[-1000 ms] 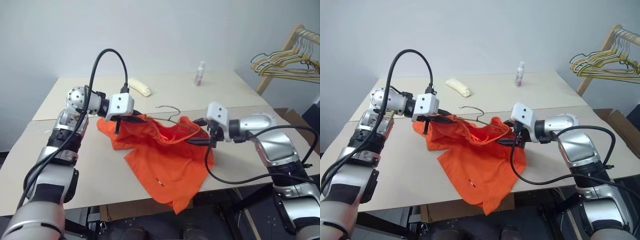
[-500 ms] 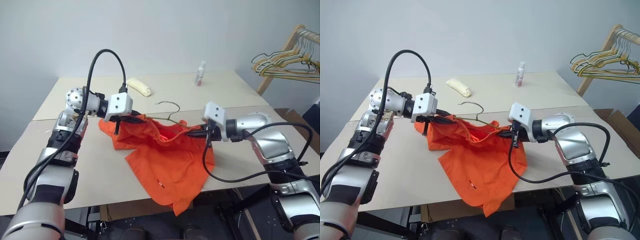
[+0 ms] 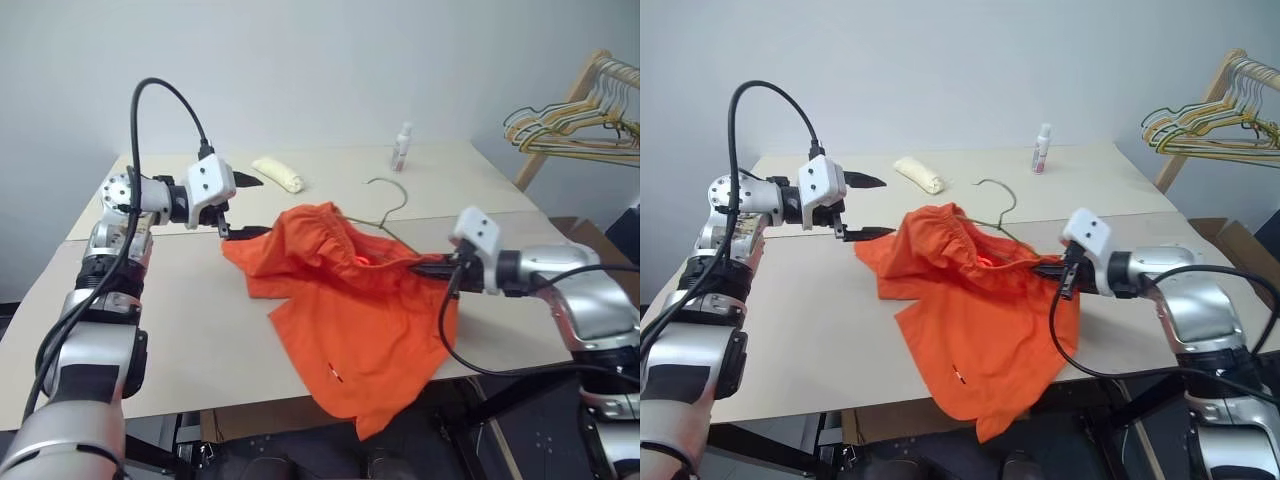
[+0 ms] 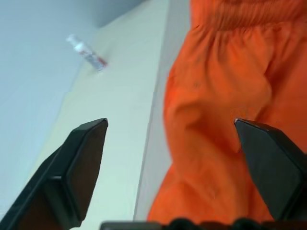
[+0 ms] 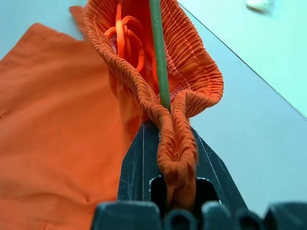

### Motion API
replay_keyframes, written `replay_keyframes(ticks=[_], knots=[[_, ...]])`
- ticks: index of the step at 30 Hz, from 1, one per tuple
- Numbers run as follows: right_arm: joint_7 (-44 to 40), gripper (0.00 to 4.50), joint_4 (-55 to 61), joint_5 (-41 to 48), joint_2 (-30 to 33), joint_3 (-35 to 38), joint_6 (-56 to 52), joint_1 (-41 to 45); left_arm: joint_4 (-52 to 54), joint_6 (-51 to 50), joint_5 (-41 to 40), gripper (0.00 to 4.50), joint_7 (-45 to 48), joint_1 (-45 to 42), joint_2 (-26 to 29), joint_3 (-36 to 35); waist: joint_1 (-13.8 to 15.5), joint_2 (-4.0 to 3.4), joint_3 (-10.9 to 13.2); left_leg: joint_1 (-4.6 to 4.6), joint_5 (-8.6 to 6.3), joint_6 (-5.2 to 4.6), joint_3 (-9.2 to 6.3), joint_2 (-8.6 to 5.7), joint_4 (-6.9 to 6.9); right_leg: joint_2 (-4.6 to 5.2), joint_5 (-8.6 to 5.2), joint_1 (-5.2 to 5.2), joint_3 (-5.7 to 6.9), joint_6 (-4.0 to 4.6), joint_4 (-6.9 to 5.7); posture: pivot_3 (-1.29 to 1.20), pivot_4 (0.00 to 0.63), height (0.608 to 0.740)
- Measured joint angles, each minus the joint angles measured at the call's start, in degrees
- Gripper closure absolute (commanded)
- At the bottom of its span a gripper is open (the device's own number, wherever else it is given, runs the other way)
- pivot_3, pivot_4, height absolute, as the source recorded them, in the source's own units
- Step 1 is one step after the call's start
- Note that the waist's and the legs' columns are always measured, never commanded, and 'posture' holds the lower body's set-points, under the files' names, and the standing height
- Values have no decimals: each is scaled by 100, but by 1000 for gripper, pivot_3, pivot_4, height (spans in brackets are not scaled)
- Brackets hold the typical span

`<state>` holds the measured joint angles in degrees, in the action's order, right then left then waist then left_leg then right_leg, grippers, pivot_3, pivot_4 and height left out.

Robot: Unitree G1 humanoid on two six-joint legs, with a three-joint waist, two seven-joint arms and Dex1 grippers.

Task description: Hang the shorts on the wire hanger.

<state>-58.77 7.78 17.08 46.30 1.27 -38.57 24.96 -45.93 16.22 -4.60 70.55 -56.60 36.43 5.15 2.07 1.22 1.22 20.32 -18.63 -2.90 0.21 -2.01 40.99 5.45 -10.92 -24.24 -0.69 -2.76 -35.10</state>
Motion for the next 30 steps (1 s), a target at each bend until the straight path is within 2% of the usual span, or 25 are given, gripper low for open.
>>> replay_keyframes(ticks=[5, 11, 14, 24, 30], knots=[[628, 4420, 442, 323, 161, 947, -1001, -554, 578, -365, -553, 0, -65, 438, -264, -445, -42, -1, -1, 1, -1, -2, 2, 6, -1, 8, 1, -1, -6, -1, 0, -40, 0, 740], [1991, 4420, 621, 463, 102, 2164, -2813, -445, 2122, -1126, -1403, 0, 104, 1350, -485, -600, -158, -2, -1, 0, -2, -2, 2, 11, -2, 19, 1, -4, -11, -1, 5, -74, 0, 740], [2635, 4420, 637, 403, 46, 2641, -3406, -239, 2800, -1529, -1701, 0, 23, 1610, -526, -650, -212, -15, -10, -4, -3, -2, 3, 11, -4, 21, 1, -2, -15, -1, 10, -85, 0, 740], [4232, 4420, -63, -333, 266, 3442, -4534, 922, 4124, -2388, -2102, 0, -544, 2172, -791, -647, -319, -44, -27, -7, -6, -7, 8, 3, -6, 29, 1, -1, -20, -1, 13, -85, 0, 740], [5150, 4420, -951, -943, 369, 3922, -4626, 1692, 4684, -2662, -2435, 0, -906, 2286, -1071, -660, -326, -50, -30, -10, -6, -8, 11, 3, -9, 30, 1, 5, -22, -1, 16, -77, 0, 740]])
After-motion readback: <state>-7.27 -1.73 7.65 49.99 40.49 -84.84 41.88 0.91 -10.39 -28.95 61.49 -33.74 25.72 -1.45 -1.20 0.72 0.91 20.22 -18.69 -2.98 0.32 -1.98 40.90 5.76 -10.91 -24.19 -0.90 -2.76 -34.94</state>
